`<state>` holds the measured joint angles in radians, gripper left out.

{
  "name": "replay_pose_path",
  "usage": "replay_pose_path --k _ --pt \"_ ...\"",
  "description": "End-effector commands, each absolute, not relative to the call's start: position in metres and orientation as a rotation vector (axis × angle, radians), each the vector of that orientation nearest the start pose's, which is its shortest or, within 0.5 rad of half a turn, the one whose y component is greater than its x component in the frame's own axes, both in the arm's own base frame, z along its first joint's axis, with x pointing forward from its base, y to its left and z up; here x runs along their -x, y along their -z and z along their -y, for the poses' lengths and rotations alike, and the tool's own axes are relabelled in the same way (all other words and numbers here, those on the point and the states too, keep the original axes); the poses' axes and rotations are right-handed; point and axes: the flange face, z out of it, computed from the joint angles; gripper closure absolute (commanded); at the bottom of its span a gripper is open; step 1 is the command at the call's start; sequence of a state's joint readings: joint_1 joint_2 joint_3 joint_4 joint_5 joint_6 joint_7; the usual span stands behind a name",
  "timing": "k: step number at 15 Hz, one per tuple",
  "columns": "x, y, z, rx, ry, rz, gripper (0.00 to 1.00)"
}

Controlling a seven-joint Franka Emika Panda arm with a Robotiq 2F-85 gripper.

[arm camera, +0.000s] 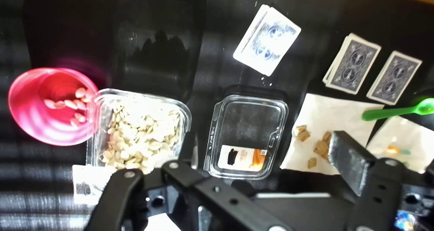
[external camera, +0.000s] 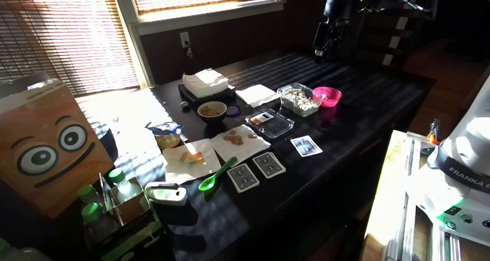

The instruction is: Move some objects from the transparent bowl to the pink bowl

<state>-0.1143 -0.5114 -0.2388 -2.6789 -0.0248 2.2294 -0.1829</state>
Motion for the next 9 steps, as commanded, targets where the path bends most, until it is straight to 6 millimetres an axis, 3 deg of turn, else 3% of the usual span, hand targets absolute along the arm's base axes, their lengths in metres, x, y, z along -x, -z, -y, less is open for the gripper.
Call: replay_pose_path --k 1,2,3,5,7,9 --pt "-0.376 -0.355 0.135 3.063 0.196 -0.241 0.0" --pt "-0.379 -0.349 0.134 3.037 0.175 -0.241 0.0" --pt "-0.369 -0.365 0.131 3.064 0.184 -0.229 0.0" --pt "-0.373 -0.349 0.133 3.054 0.158 -0.245 0.0" --pt "-0.375 -0.346 0.134 3.055 0.148 -0.248 0.0" --pt "-0.385 -0.332 0.149 3.066 0.132 -0.422 0.0"
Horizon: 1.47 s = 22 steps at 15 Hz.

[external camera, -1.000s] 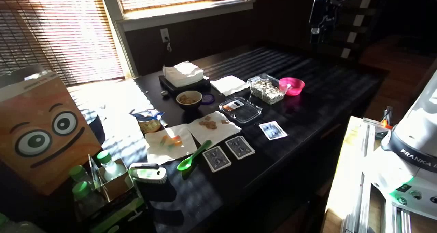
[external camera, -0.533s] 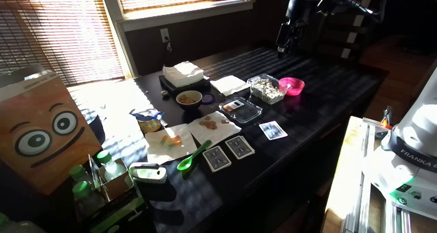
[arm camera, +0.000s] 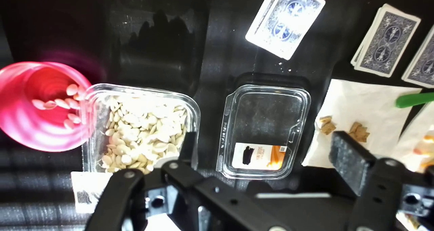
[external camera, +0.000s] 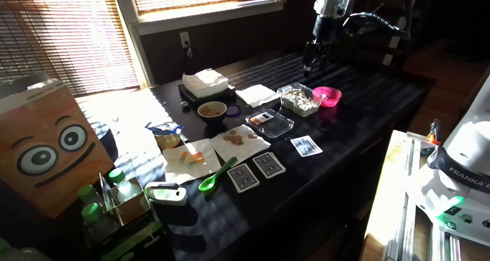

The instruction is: Move some objects from the transparent bowl to the pink bowl

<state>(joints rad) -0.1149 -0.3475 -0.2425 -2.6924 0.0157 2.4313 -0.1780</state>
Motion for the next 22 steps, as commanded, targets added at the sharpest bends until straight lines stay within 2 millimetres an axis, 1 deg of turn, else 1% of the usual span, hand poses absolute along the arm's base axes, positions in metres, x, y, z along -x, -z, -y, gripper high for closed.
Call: replay_pose_path --k 1,5,7,10,16,19,22 --pt "-0.388 -0.326 0.154 3.059 0.14 -0.496 0.0" --pt "-0.403 -0.304 0.166 3.01 0.114 -0.775 0.0" --pt "-0.414 -0.293 0.168 2.994 0.099 -0.882 0.0" --pt "-0.43 -0.278 0.176 2.962 0.114 -1.02 0.0" --pt "-0.452 -0.245 0.202 2.905 0.135 -1.204 0.0" --pt "-0.46 -0.232 0.214 2.857 0.12 -1.302 0.0" --pt "-0.466 -0.22 0.223 2.839 0.102 -1.362 0.0"
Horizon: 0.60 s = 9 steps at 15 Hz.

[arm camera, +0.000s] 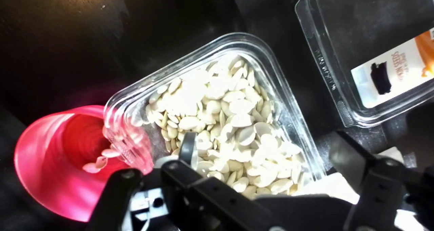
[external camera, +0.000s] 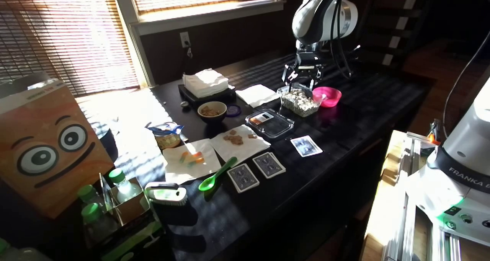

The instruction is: Move some objects from the transparent bowl to the pink bowl

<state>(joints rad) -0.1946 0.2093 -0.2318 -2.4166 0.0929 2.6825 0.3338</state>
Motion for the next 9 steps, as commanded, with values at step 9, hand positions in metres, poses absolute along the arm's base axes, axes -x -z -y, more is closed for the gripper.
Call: replay_pose_path --k 9 --pt "-0.477 -0.198 0.248 2.692 0.197 -1.6 0.0"
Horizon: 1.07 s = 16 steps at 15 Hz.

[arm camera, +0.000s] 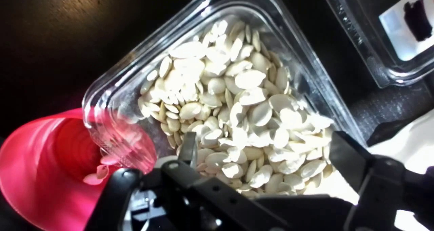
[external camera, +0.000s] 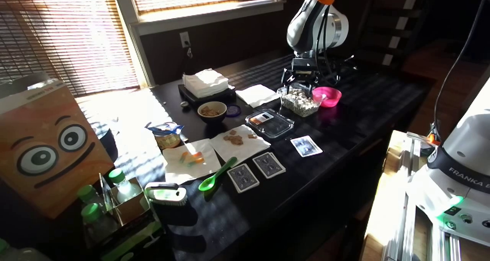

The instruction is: Move some objects from the transparent bowl to the pink bowl

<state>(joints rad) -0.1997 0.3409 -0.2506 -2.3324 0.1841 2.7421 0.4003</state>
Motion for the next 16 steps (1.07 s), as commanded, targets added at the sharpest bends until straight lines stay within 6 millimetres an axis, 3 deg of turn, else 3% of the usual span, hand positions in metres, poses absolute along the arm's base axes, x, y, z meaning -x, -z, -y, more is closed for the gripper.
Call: replay_pose_path --k 1,11,12,13,15,16 --pt "-0.477 -0.196 0.25 2.683 0.208 -1.615 0.0" --pt "-0.473 -0.173 0.253 2.663 0.11 -1.665 0.0" --pt "-0.474 -0.173 0.253 2.662 0.109 -1.665 0.05" --pt "-0.474 -0.173 0.254 2.662 0.109 -1.666 0.26" --pt "-0.474 -0.172 0.254 2.661 0.107 -1.669 0.31" --pt "-0.475 -0.172 0.254 2.659 0.107 -1.67 0.39"
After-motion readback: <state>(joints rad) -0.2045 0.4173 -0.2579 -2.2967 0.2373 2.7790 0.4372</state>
